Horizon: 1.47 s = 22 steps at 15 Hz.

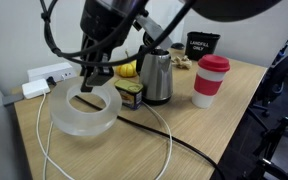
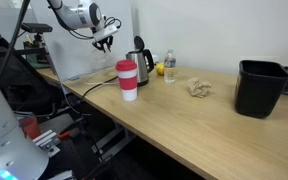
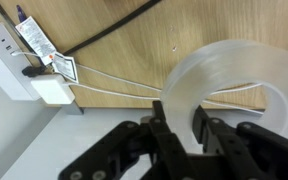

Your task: Move the circular object forward near the pumpkin

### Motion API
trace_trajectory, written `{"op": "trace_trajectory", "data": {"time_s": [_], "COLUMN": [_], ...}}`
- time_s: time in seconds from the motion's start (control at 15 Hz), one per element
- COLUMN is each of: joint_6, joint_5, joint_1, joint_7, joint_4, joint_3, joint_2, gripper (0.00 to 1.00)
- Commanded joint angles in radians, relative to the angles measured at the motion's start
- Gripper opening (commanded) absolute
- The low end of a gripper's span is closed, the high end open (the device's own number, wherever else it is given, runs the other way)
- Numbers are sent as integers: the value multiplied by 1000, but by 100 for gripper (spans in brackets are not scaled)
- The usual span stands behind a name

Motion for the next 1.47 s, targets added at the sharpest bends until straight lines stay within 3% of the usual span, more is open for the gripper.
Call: {"op": "trace_trajectory", "data": {"time_s": [0.0,0.13,0.2,0.27,0.73,0.8,1.13,1.4], "joint_6": [-77,-112,-68,-75,-74,-74,-201,-268], "joint_5": [-10,-3,-10,-9,-11,-11,-117,-137], "joint_1": [-16,-22,-12,-13,-10,-10,58,50], "joint_7": [3,-10,8,7,9,9,298,371], "joint_4": [40,74,59,68,66,66,170,306], "joint_3": [9,8,4,3,4,4,-158,-197], "joint_2": [-36,-43,-29,-30,-17,-17,13,96], "gripper": [8,8,8,31,31,8,8,8]}}
